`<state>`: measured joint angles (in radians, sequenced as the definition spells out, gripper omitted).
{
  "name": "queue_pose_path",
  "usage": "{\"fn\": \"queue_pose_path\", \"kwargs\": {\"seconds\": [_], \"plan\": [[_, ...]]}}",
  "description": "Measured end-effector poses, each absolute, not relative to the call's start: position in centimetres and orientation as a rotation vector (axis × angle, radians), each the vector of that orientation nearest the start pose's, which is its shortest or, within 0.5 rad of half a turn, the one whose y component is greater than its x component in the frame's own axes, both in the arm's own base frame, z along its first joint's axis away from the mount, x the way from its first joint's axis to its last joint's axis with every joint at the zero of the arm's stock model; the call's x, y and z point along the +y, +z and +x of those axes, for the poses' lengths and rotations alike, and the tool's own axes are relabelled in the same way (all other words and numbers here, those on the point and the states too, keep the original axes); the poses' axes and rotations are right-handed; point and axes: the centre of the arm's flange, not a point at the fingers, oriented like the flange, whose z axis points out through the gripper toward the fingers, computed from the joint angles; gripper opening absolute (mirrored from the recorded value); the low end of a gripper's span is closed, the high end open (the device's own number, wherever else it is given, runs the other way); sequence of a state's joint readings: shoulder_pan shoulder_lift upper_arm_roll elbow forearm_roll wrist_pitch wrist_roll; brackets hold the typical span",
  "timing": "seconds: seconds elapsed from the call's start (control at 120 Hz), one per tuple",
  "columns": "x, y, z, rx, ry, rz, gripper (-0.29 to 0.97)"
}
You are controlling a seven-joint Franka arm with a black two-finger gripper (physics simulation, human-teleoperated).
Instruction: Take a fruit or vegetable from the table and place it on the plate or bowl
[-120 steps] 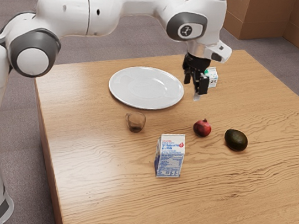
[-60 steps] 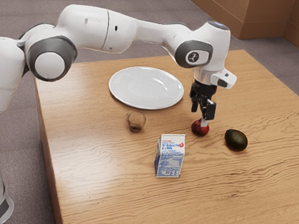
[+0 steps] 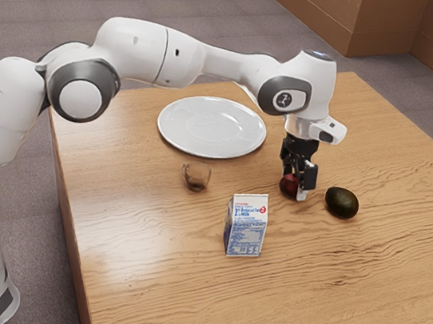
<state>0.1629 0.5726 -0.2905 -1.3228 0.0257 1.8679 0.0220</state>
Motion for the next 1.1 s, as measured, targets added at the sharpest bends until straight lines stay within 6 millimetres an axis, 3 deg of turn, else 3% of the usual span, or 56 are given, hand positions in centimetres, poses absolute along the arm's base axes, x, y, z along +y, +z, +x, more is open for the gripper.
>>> {"fn": "queue_pose_path", "kwargs": {"seconds": [0.208, 0.4, 0.55, 0.692, 0.775, 0.95, 1.1], "plan": [[-4.6, 41.3, 71.4, 0.184, 0.01, -3.265, 0.4], [-4.6, 42.1, 71.3, 0.181, -0.012, -3.25, 0.38], [-3.6, 46.7, 70.3, 0.163, -0.079, -3.21, 0.39], [1.0, 52.5, 68.3, 0.069, -0.129, -3.158, 0.39], [4.1, 54.4, 67.1, 0.005, -0.116, -3.133, 0.39], [12.4, 54.7, 65.2, -0.157, -0.048, -3.121, 0.35], [19.0, 53.2, 64.0, -0.266, 0.008, -3.144, 0.38]]}}
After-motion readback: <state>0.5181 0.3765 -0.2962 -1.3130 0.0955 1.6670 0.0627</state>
